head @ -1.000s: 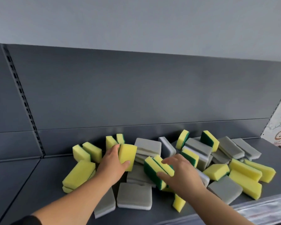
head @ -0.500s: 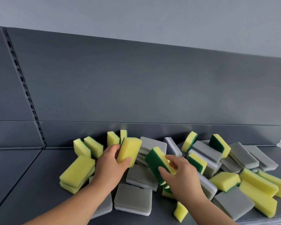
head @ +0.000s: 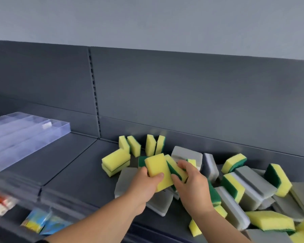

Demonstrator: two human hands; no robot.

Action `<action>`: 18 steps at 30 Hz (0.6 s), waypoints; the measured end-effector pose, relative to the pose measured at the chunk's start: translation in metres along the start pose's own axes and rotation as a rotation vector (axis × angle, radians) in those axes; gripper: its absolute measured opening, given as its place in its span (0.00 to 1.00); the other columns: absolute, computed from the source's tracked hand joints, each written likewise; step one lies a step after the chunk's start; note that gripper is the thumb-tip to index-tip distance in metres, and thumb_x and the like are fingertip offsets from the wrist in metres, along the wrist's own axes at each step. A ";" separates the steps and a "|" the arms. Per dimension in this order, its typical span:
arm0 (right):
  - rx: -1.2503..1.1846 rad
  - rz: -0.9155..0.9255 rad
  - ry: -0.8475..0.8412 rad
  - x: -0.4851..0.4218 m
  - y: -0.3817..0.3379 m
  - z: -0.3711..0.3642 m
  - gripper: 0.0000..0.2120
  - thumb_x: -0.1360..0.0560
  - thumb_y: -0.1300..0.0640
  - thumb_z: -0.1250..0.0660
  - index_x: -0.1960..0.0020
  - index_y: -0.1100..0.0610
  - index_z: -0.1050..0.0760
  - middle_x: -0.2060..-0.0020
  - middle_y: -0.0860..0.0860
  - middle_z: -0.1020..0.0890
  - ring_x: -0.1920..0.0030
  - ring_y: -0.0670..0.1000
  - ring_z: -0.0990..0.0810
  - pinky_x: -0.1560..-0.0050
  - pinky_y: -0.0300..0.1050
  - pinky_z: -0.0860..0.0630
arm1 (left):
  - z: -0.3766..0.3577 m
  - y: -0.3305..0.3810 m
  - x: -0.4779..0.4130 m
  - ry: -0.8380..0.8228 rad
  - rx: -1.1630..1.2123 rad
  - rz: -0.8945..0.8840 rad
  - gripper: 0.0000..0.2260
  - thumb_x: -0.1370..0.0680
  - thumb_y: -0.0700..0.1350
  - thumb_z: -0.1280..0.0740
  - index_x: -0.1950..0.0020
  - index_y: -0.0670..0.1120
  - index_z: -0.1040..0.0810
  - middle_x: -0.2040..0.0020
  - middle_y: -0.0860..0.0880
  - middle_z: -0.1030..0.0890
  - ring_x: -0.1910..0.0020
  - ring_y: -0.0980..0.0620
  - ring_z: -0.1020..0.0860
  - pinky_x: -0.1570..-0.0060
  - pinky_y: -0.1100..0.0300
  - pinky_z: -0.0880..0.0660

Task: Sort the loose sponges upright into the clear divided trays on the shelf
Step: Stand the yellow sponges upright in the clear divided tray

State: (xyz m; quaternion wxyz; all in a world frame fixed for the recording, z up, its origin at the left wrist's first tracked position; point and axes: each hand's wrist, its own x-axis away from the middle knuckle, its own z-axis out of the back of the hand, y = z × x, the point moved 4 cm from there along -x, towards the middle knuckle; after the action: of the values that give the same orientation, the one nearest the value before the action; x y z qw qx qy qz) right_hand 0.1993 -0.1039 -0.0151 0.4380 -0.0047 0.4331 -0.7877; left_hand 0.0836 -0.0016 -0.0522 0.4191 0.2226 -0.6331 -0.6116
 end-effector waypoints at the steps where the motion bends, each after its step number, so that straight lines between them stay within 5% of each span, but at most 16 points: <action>1: -0.026 0.004 -0.015 0.002 -0.001 -0.001 0.22 0.27 0.56 0.29 0.34 0.52 0.28 0.47 0.43 0.21 0.49 0.45 0.22 0.44 0.39 0.25 | 0.001 -0.002 0.002 0.014 0.021 0.010 0.20 0.35 0.58 0.31 0.46 0.54 0.25 0.48 0.51 0.18 0.47 0.49 0.20 0.42 0.45 0.24; 4: -0.134 0.010 -0.064 0.008 -0.008 -0.003 0.25 0.27 0.55 0.29 0.31 0.51 0.30 0.45 0.39 0.22 0.44 0.40 0.23 0.42 0.33 0.28 | 0.010 0.002 0.014 0.026 0.112 0.013 0.16 0.30 0.53 0.30 0.44 0.53 0.25 0.47 0.50 0.18 0.45 0.48 0.21 0.39 0.45 0.26; 7: -0.382 -0.077 -0.133 0.010 -0.019 -0.008 0.15 0.24 0.52 0.32 0.38 0.50 0.24 0.49 0.38 0.19 0.48 0.33 0.23 0.50 0.23 0.30 | 0.028 0.004 0.028 0.035 0.166 -0.011 0.11 0.23 0.45 0.32 0.42 0.52 0.25 0.45 0.51 0.18 0.43 0.49 0.21 0.39 0.46 0.27; 14: -0.851 -0.296 -0.320 0.024 -0.053 -0.051 0.12 0.27 0.60 0.28 0.44 0.55 0.21 0.50 0.59 0.17 0.53 0.53 0.19 0.48 0.48 0.20 | 0.088 -0.001 0.062 0.011 0.272 -0.101 0.13 0.21 0.37 0.37 0.38 0.48 0.25 0.45 0.49 0.17 0.45 0.48 0.19 0.40 0.47 0.25; 18: -0.817 -0.304 -0.519 0.034 -0.100 -0.090 0.17 0.29 0.47 0.29 0.44 0.53 0.21 0.53 0.49 0.15 0.52 0.49 0.16 0.54 0.44 0.20 | 0.144 0.001 0.079 0.061 0.307 -0.137 0.14 0.21 0.38 0.37 0.36 0.48 0.27 0.43 0.49 0.17 0.42 0.49 0.20 0.36 0.48 0.28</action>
State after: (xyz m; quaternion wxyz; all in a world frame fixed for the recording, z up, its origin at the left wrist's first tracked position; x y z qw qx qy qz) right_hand 0.0748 -0.0426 -0.0156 0.3738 -0.4342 0.5771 -0.5820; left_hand -0.0752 0.0207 -0.0165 0.3566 0.3451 -0.6894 -0.5277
